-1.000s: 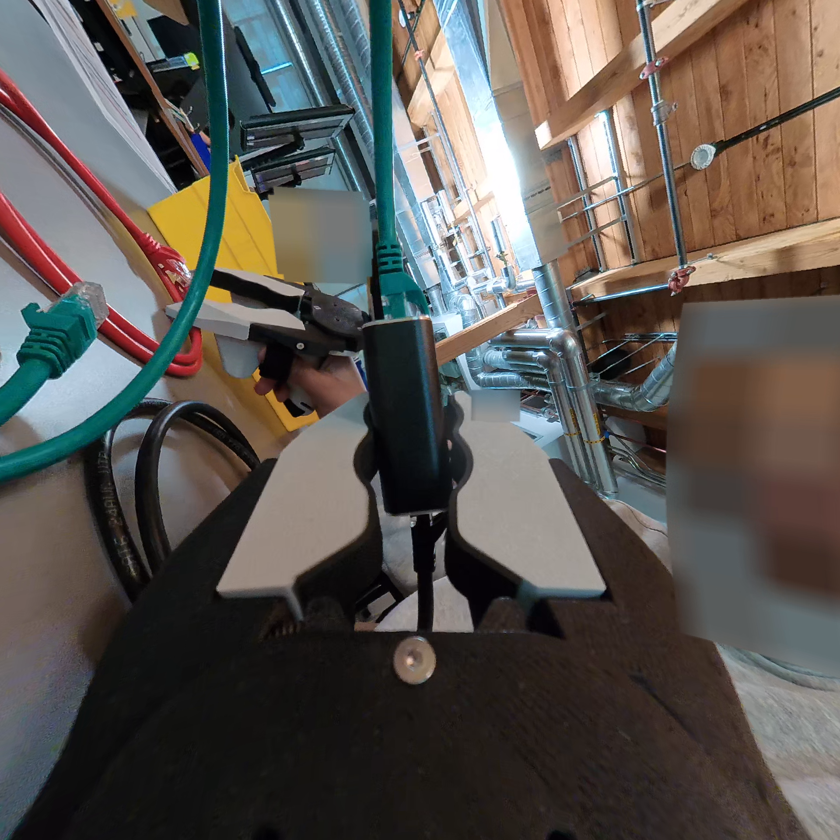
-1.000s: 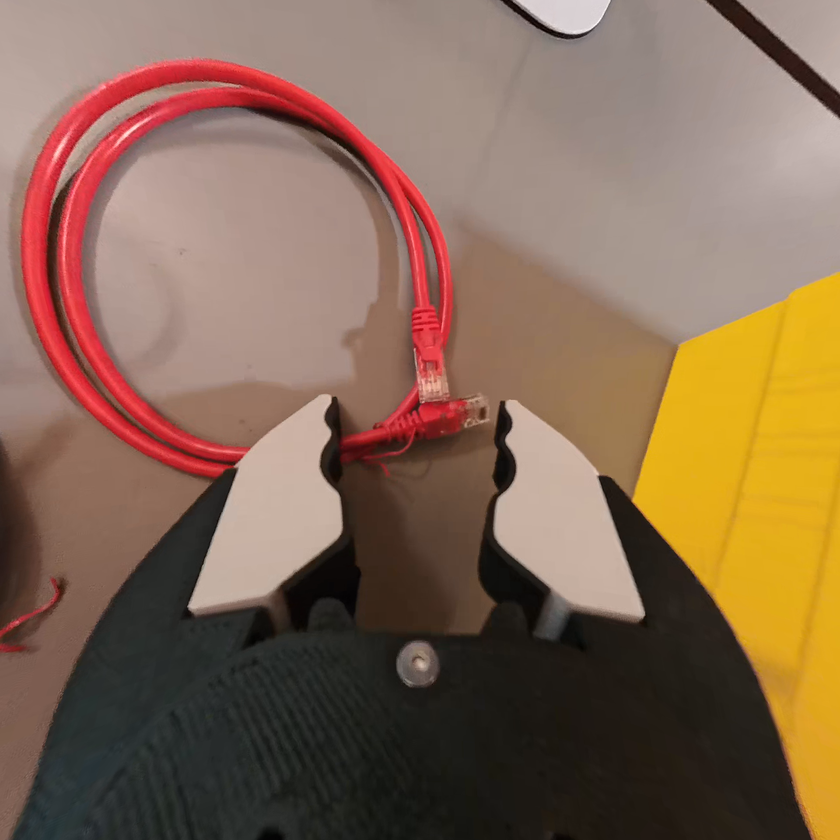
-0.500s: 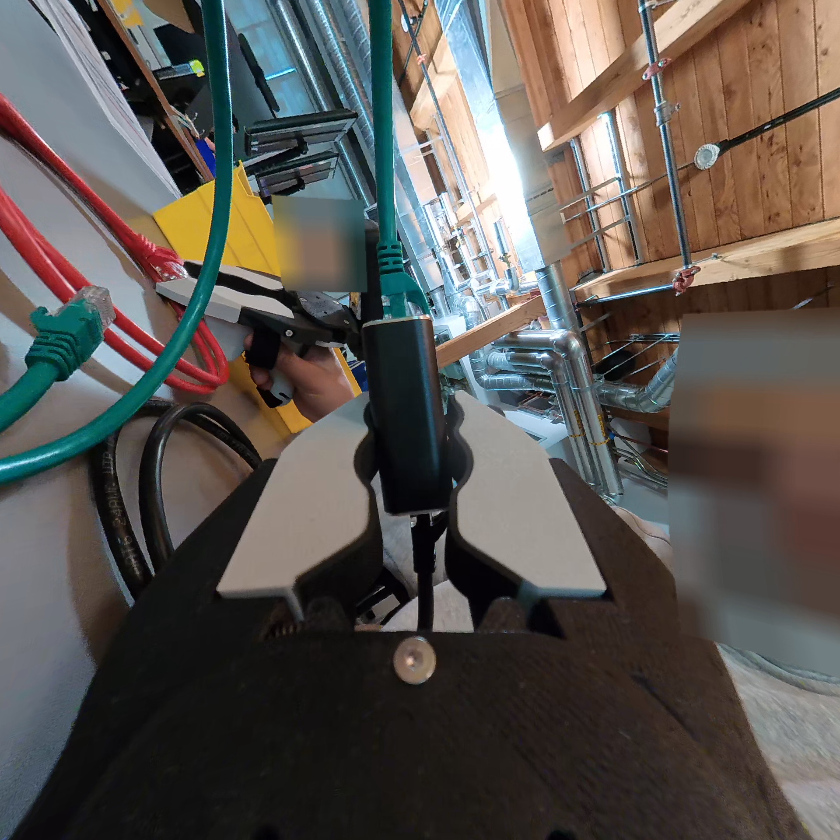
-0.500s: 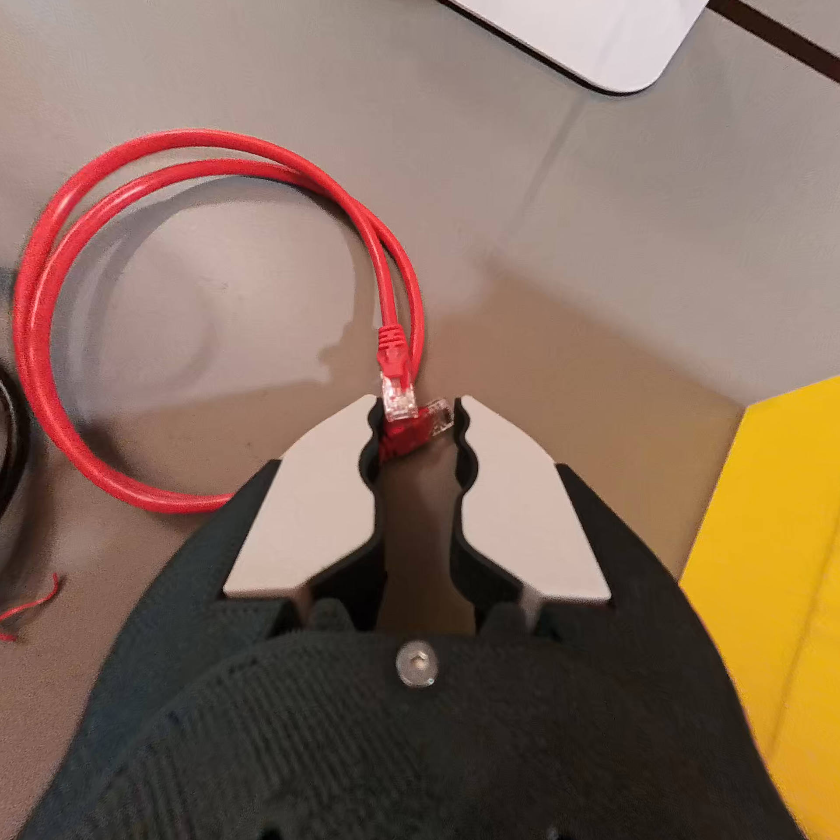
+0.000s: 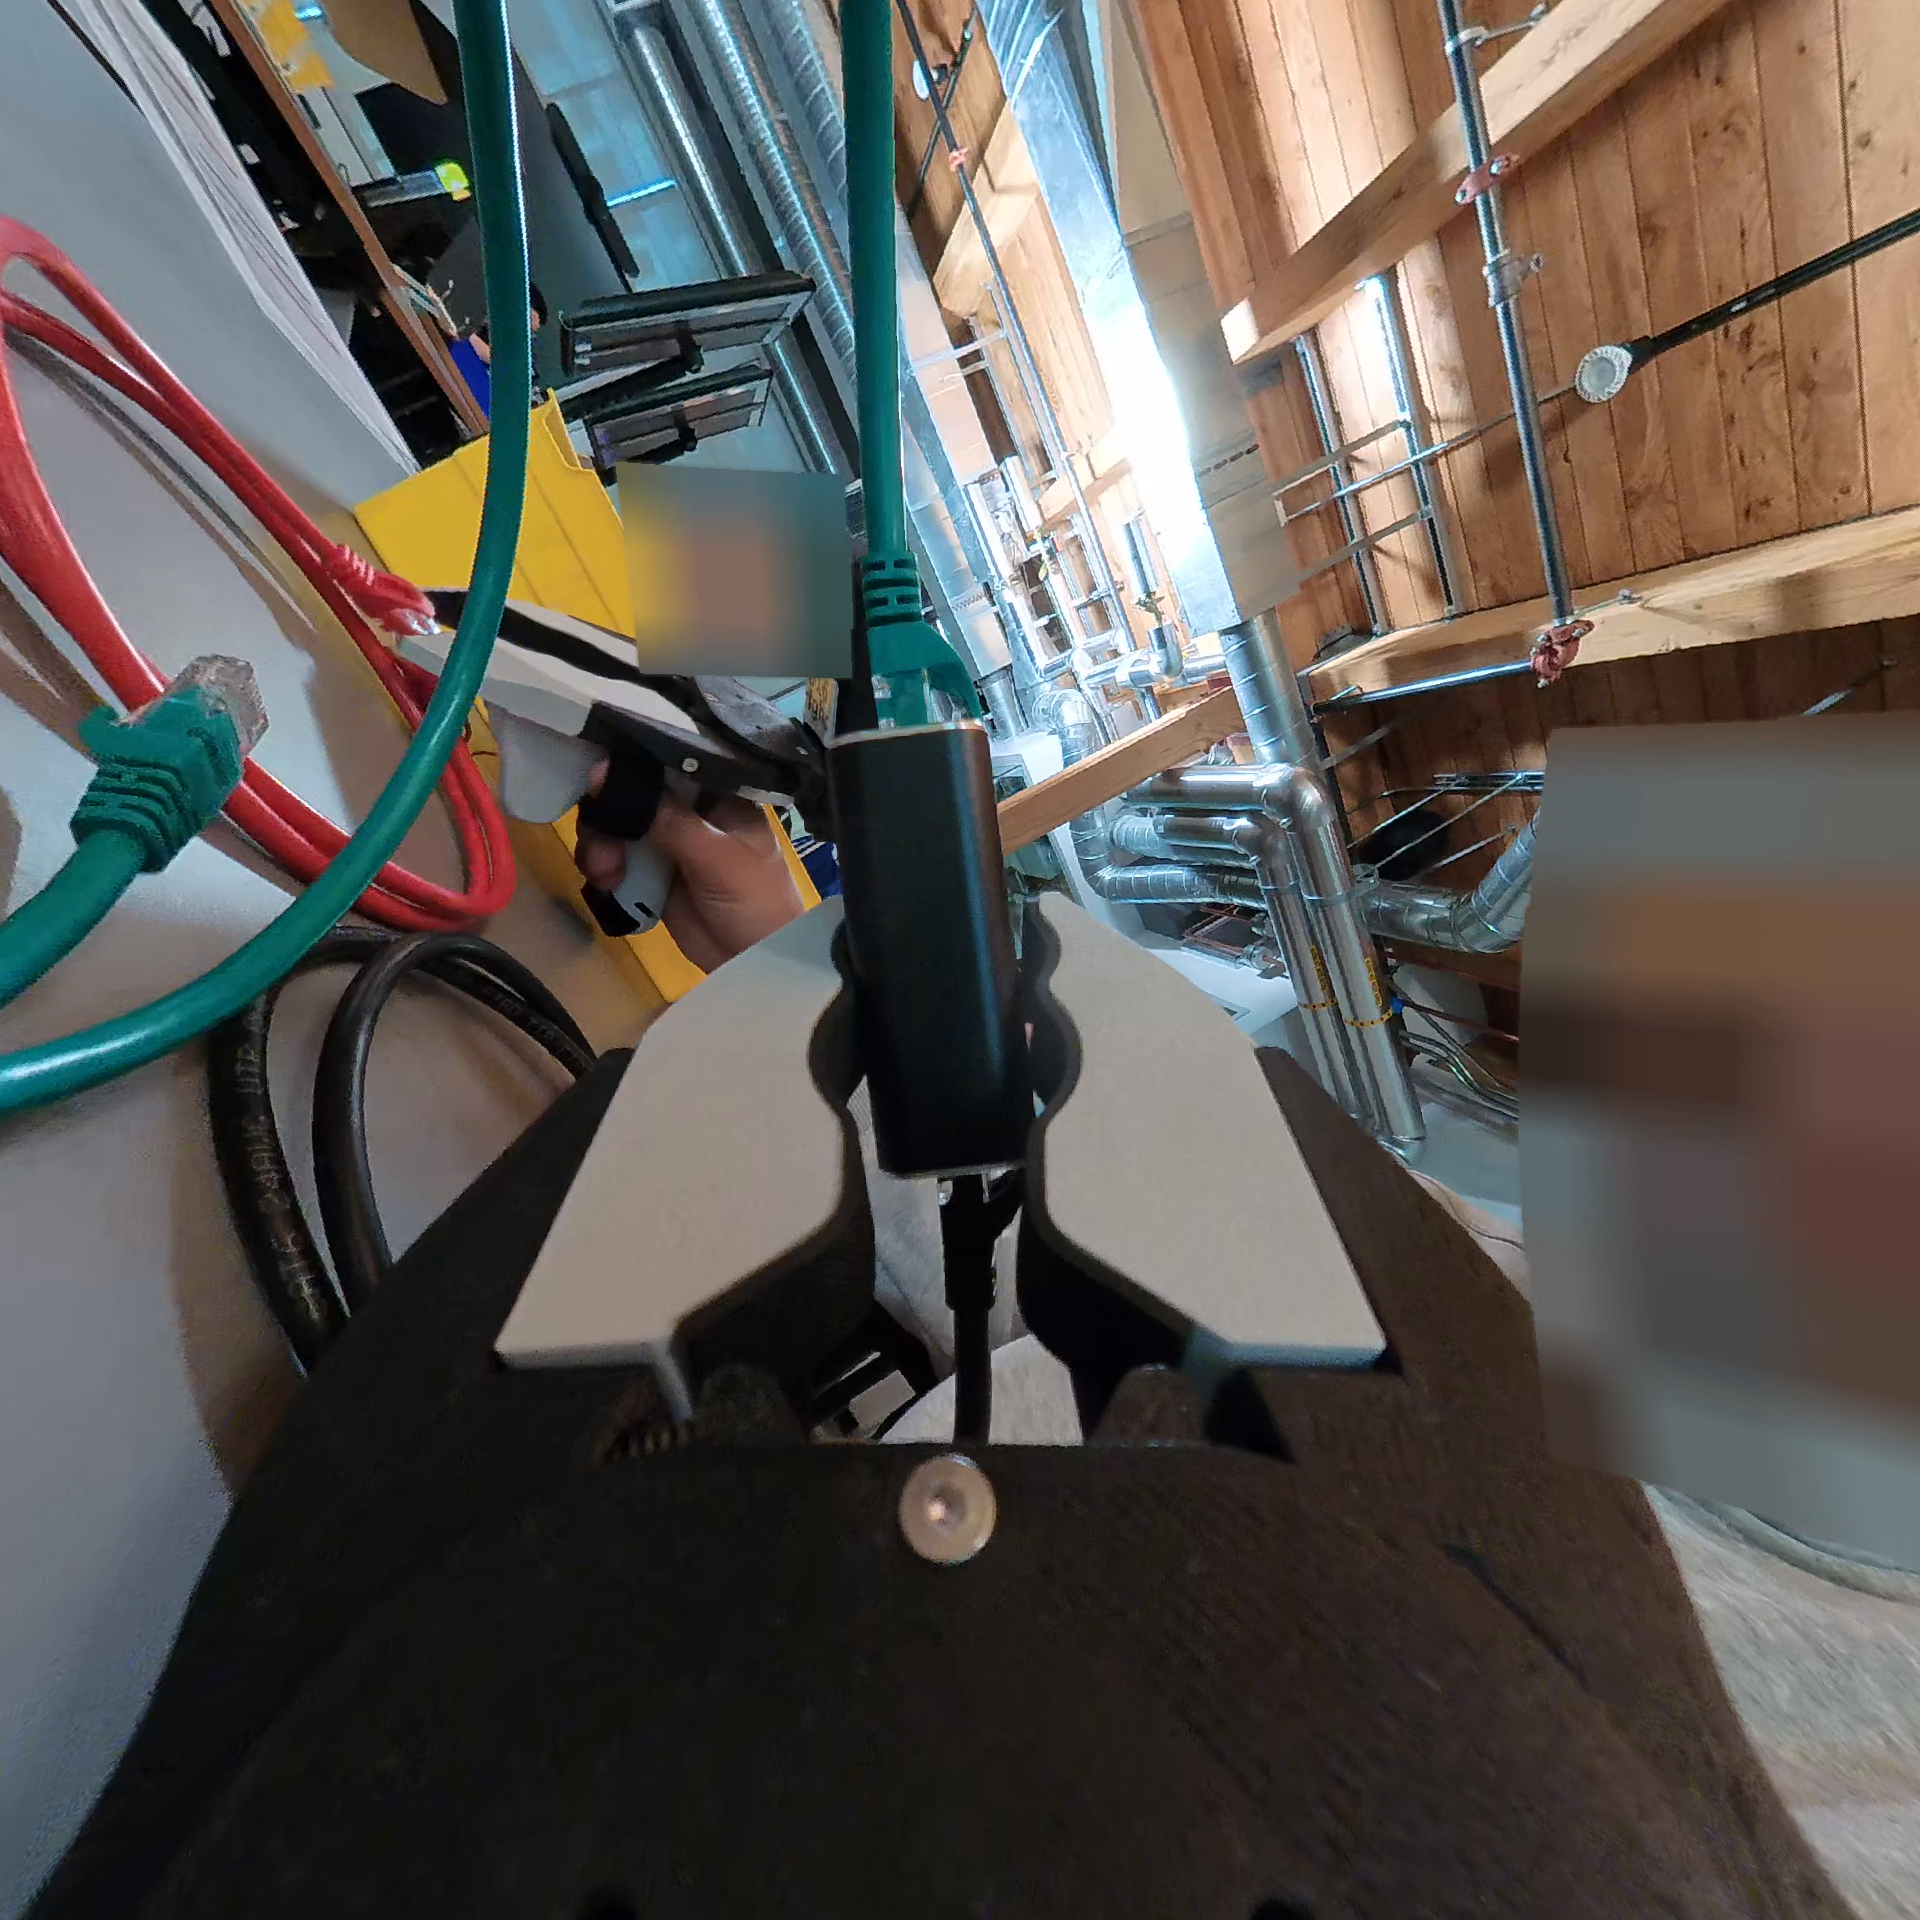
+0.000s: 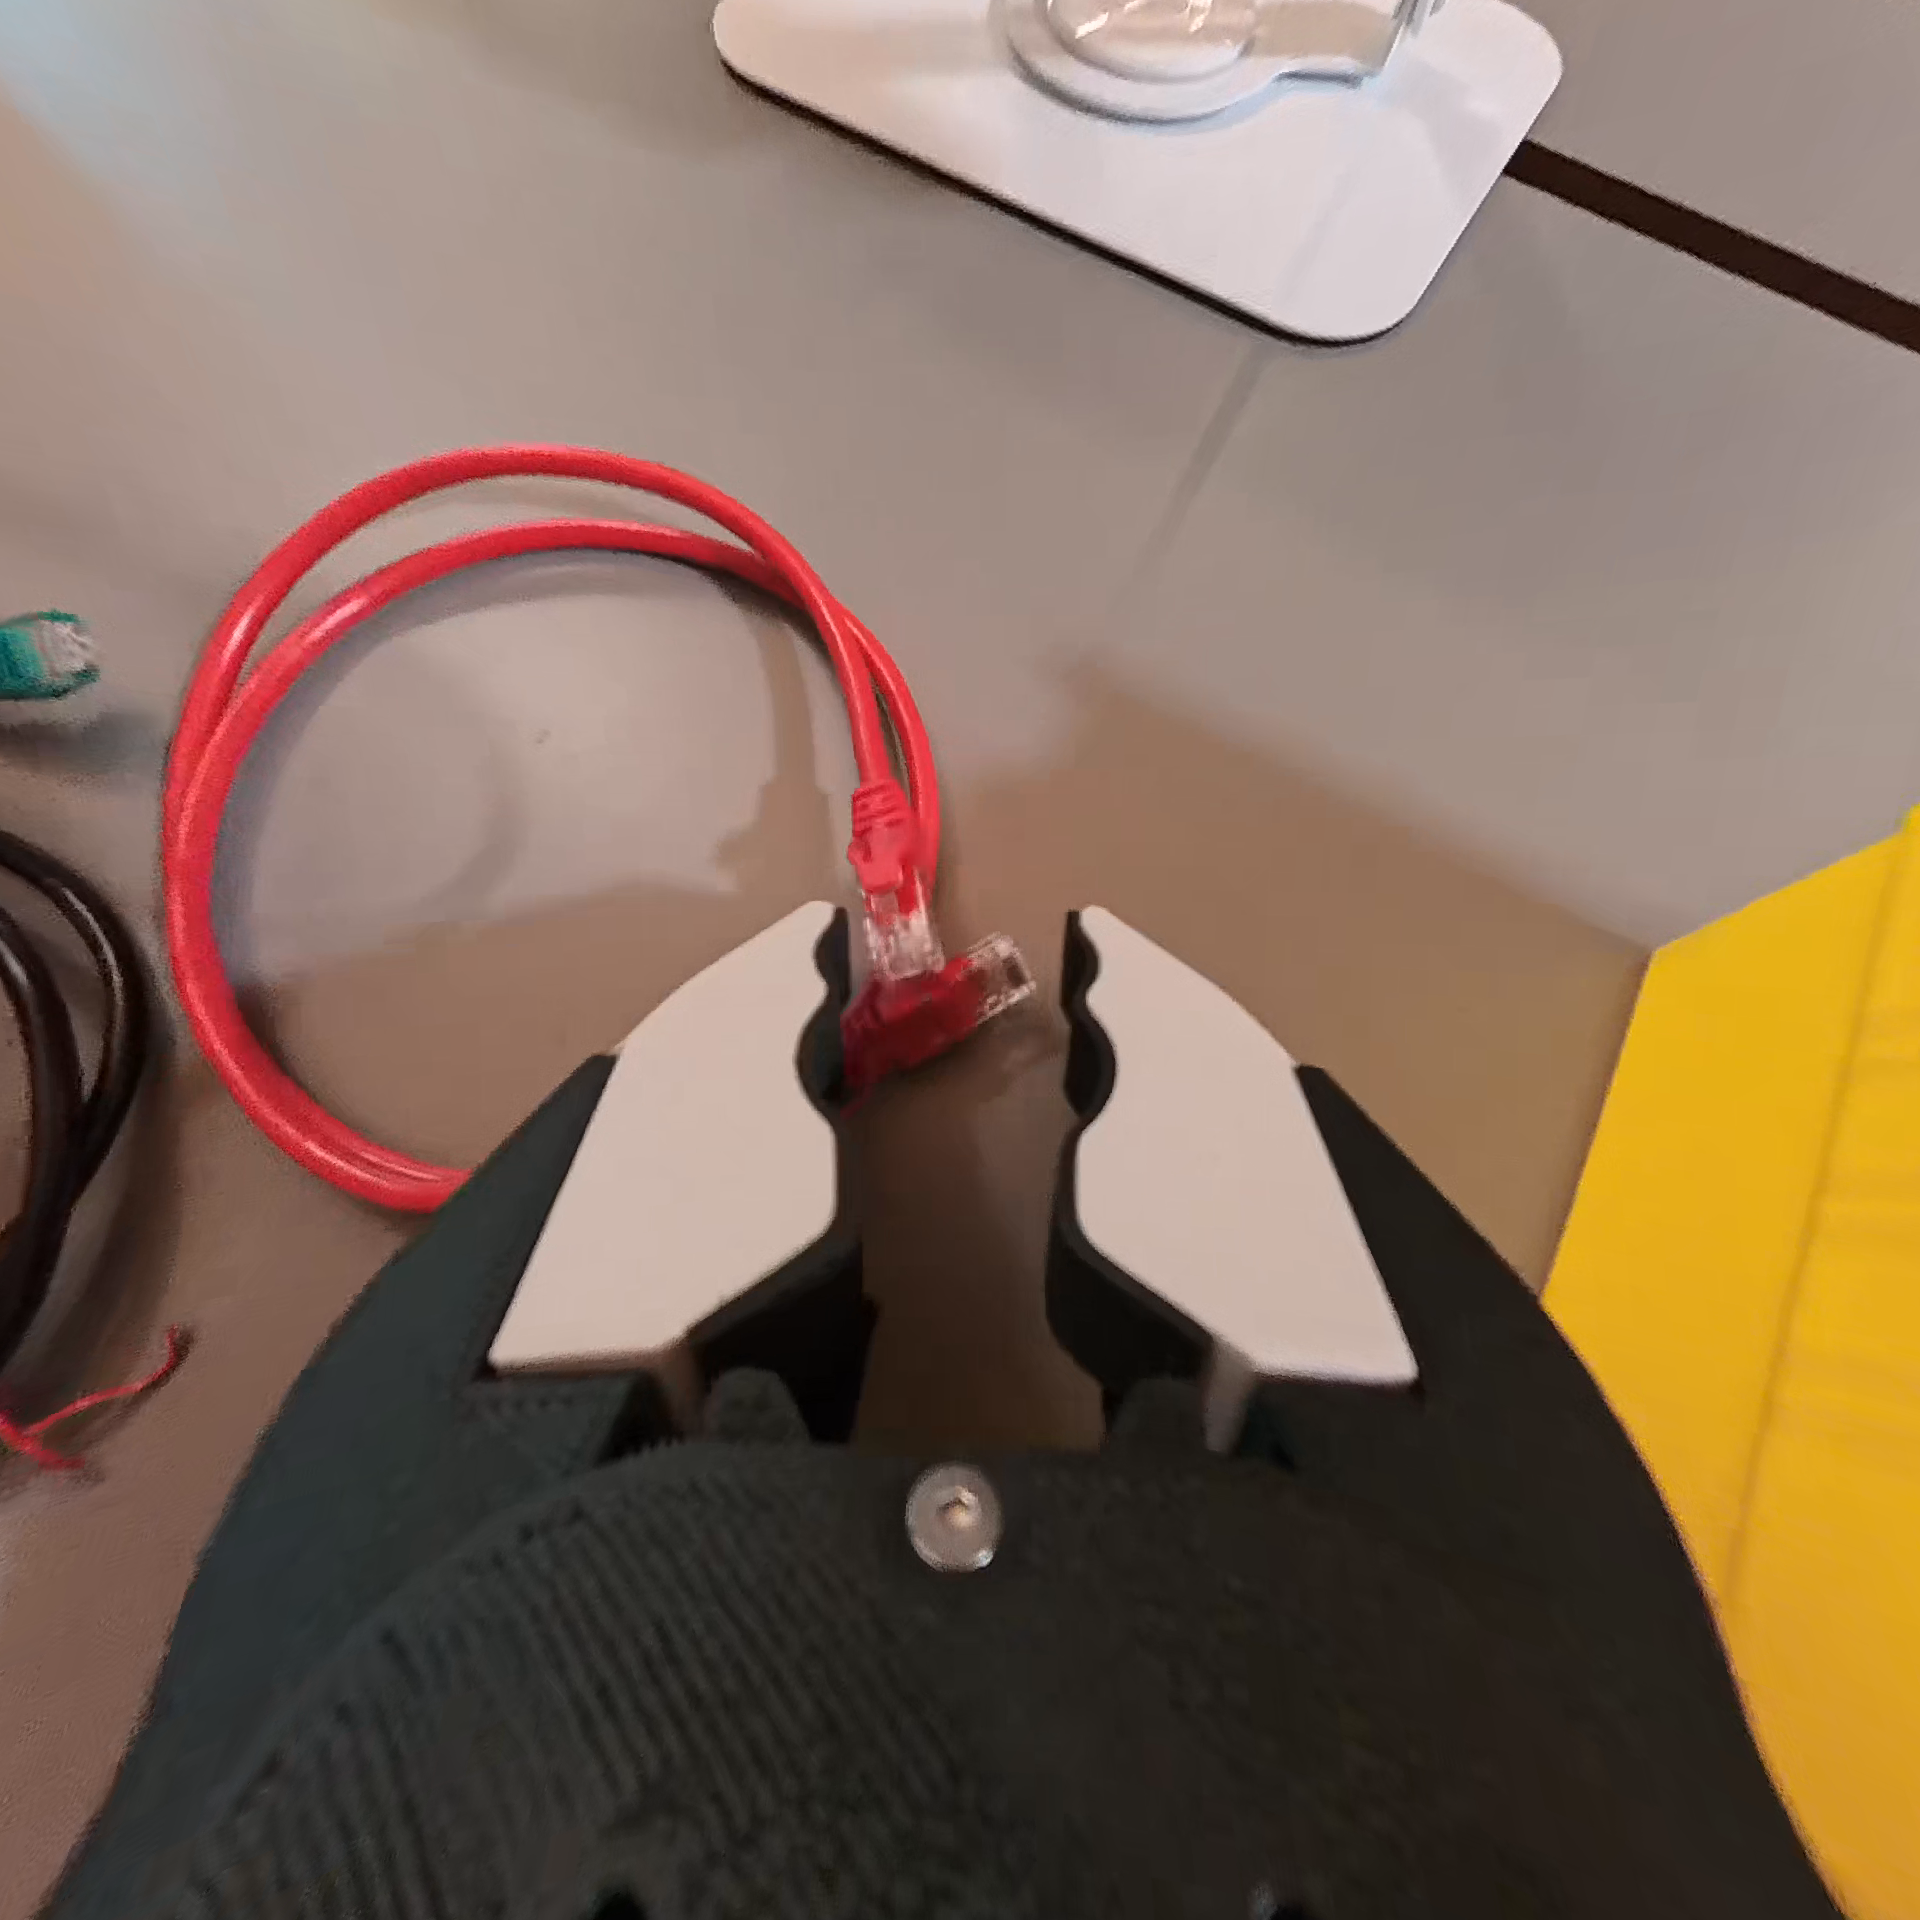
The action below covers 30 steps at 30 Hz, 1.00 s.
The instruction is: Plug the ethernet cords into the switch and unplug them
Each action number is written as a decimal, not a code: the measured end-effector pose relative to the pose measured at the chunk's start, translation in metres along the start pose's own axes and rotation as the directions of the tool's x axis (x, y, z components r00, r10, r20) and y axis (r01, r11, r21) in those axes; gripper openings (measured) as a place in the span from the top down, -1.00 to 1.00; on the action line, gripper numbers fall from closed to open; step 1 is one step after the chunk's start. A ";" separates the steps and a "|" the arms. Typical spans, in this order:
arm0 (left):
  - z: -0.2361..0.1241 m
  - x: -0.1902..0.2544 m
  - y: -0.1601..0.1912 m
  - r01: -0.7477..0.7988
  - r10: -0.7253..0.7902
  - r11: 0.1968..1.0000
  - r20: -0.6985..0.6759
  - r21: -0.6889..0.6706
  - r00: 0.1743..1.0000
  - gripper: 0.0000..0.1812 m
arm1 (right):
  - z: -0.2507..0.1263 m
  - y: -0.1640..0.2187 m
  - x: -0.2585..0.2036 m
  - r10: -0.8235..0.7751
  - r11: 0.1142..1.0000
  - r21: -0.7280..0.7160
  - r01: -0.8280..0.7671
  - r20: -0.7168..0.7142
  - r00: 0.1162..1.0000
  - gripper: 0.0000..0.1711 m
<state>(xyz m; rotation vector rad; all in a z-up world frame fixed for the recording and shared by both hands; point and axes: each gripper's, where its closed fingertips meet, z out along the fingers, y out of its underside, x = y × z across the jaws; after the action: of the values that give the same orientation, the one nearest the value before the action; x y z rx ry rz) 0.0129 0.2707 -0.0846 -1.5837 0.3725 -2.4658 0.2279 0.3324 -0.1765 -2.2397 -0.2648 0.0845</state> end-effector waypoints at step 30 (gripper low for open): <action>-0.004 0.000 -0.005 0.052 -0.051 0.998 -0.033 0.041 0.998 0.71 | 0.005 0.007 -0.139 -0.340 0.930 -0.035 0.365 0.290 0.894 0.77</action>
<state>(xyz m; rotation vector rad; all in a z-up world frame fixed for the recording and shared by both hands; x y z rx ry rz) 0.0096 0.2761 -0.0843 -1.5579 0.2861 -2.5223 0.0923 0.3014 -0.1886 -2.2265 -0.8417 0.1977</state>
